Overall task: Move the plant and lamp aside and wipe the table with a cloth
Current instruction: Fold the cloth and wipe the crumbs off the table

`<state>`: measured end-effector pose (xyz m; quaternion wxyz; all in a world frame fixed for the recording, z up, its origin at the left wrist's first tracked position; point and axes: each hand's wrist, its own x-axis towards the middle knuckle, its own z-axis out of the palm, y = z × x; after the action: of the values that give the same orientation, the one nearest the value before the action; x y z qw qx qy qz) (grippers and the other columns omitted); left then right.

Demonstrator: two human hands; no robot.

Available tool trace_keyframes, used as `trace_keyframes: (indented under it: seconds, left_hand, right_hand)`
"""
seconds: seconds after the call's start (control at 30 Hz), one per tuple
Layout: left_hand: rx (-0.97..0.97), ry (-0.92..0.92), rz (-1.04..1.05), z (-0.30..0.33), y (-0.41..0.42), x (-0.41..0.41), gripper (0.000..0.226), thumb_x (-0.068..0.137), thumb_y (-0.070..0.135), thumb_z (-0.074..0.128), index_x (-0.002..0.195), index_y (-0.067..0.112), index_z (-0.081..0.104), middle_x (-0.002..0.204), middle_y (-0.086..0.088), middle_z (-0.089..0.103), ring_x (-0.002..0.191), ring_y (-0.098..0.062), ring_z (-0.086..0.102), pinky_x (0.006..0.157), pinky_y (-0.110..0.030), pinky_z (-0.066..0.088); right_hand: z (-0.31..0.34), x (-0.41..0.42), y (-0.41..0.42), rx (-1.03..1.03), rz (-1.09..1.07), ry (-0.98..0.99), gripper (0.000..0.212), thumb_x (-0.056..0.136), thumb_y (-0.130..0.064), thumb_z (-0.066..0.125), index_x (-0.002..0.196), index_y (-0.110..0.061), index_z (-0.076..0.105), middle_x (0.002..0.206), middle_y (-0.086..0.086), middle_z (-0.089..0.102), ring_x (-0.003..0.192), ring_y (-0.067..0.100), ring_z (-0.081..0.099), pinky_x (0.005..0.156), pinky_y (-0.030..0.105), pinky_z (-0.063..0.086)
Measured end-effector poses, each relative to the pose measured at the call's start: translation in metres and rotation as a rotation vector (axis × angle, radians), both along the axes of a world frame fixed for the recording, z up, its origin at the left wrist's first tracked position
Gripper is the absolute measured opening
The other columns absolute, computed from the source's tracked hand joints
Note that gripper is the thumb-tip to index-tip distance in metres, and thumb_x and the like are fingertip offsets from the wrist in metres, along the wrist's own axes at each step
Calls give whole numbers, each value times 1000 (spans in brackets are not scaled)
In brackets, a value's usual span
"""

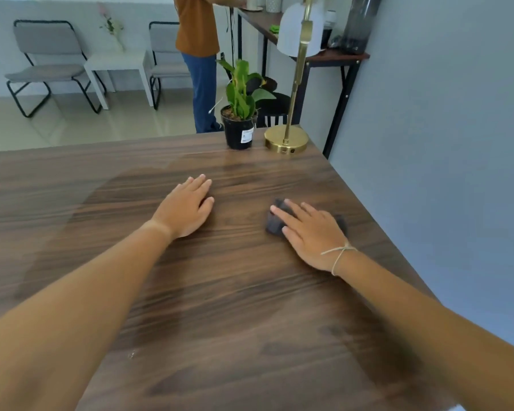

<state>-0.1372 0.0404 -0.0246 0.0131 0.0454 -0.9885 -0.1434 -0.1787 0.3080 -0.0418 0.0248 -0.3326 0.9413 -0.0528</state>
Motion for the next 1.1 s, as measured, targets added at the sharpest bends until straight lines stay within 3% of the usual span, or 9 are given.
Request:
trace_keyframes:
  seconds: [0.1,0.33,0.53,0.6,0.67,0.8,0.9,1.0,1.1]
  left_hand:
    - [23,2,-60,-1,34,-13,52,98,30,31,147,12,23,159,-6,16,147,-25,12,119,-38,8]
    - [-26,-16,-74,-17,58,-18,53,98,35,29,147,16,23,159,-3,17,147,-23,11,120,-36,8]
    - [-20,-9,-55,-16,59,-16,52,98,32,30,146,15,25,158,-4,18,147,-24,12,119,-36,8]
    - [-3,-4,-34,-14,59,-12,51,98,32,29,146,14,26,158,-5,19,147,-25,12,119,-37,9]
    - [15,-6,-17,-12,57,-4,51,98,31,29,146,12,26,158,-6,18,147,-26,12,119,-38,9]
    - [12,-19,7,-9,42,27,52,98,31,30,146,12,27,158,-6,18,147,-26,12,120,-39,10]
    - [24,-21,33,-5,28,51,51,98,31,30,146,12,27,159,-6,17,147,-26,11,120,-39,9]
    - [32,-29,14,-2,14,77,51,98,30,31,146,12,26,159,-6,17,147,-26,11,120,-38,9]
    - [37,-13,14,3,-11,108,51,98,31,31,146,13,26,159,-5,17,148,-25,11,120,-38,9]
  right_hand:
    - [6,44,49,-34,156,-10,53,93,-44,11,146,-44,10,158,-9,15,144,20,18,113,37,21]
    - [2,-47,63,14,-346,14,49,99,-32,22,147,-36,13,158,-1,17,140,30,22,108,45,27]
    - [-2,75,30,-105,238,84,51,92,-37,26,142,-35,29,148,1,41,132,28,43,101,43,39]
    - [2,76,58,-109,284,99,48,91,-35,36,140,-34,36,143,0,48,125,26,52,94,40,47]
    - [6,39,87,-136,83,74,50,94,-31,42,143,-32,31,148,0,42,131,26,45,99,42,43]
    - [13,-10,89,-17,-374,-33,50,100,-33,26,148,-36,12,158,-1,20,138,28,28,106,47,33]
    - [2,47,32,-48,-229,26,48,99,-34,22,147,-37,17,158,0,19,142,28,23,107,44,28]
    - [-5,150,-9,-100,130,101,49,91,-37,28,139,-36,38,145,0,47,127,28,50,94,39,44]
    - [0,189,13,-101,231,89,47,88,-40,35,135,-37,44,138,-3,54,119,25,58,90,37,50]
